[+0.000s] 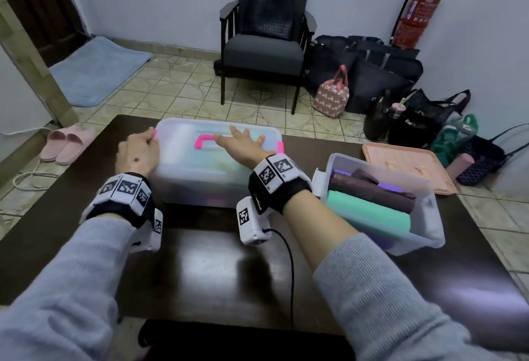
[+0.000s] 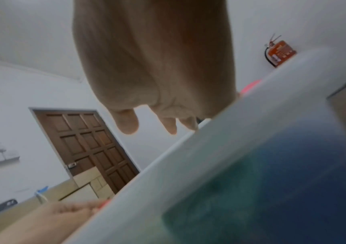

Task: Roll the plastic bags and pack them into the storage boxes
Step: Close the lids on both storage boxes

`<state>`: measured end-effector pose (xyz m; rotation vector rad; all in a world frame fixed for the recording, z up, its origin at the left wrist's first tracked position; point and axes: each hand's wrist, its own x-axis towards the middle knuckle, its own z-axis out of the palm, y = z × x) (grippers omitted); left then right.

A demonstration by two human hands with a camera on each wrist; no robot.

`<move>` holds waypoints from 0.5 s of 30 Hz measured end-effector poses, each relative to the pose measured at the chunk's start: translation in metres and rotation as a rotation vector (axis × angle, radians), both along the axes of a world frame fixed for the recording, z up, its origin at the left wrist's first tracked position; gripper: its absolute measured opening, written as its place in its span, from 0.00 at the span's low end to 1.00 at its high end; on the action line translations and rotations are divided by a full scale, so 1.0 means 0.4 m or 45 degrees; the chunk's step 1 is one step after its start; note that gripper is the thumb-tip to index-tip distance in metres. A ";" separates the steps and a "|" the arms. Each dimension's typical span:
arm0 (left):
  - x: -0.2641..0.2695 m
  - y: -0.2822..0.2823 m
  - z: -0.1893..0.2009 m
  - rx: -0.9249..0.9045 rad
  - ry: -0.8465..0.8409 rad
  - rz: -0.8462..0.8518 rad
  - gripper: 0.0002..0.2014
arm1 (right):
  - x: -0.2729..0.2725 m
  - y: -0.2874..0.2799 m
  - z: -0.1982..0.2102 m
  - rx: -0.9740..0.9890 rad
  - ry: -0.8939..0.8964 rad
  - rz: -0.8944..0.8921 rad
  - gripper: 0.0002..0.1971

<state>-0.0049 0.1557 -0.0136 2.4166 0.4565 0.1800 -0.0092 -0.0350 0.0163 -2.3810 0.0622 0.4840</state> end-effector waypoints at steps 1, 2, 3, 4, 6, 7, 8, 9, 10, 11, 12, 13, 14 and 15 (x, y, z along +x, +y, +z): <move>0.000 -0.013 0.005 0.151 0.012 -0.022 0.20 | -0.002 -0.022 0.005 0.090 -0.024 0.002 0.33; 0.000 -0.032 0.009 0.295 -0.018 -0.049 0.19 | -0.007 -0.049 0.013 0.193 -0.056 -0.004 0.31; -0.005 -0.065 0.014 0.385 -0.095 -0.081 0.20 | -0.012 -0.081 0.019 0.291 -0.094 -0.029 0.30; -0.017 -0.112 0.017 0.412 -0.211 -0.129 0.21 | -0.019 -0.117 0.026 0.368 -0.128 -0.071 0.27; -0.058 -0.243 0.021 0.359 -0.481 -0.346 0.22 | -0.036 -0.206 0.045 0.470 -0.190 -0.155 0.23; -0.086 -0.324 0.022 0.308 -0.576 -0.478 0.22 | -0.046 -0.257 0.057 0.503 -0.226 -0.204 0.20; -0.113 -0.409 0.021 0.237 -0.614 -0.611 0.21 | -0.057 -0.313 0.068 0.517 -0.270 -0.266 0.17; -0.140 -0.496 0.022 0.163 -0.576 -0.743 0.22 | -0.069 -0.373 0.083 0.525 -0.323 -0.338 0.14; -0.163 -0.580 0.017 0.106 -0.484 -0.869 0.23 | -0.080 -0.438 0.096 0.512 -0.381 -0.419 0.10; -0.182 -0.659 0.010 0.095 -0.386 -0.980 0.24 | -0.091 -0.505 0.106 0.472 -0.443 -0.504 0.07; -0.198 -0.728 -0.001 0.120 -0.305 -1.087 0.25 | -0.105 -0.572 0.114 0.396 -0.504 -0.599 0.07; -0.213 -0.789 -0.012 0.157 -0.241 -1.191 0.27 | -0.118 -0.637 0.116 0.303 -0.549 -0.704 0.09; -0.225 -0.839 -0.026 0.201 -0.184 -1.281 0.28 | -0.131 -0.702 0.111 0.201 -0.568 -0.801 0.09; -0.237 -0.880 -0.038 0.258 -0.134 -1.349 0.30 | -0.144 -0.763 0.102 0.105 -0.572 -0.879 0.10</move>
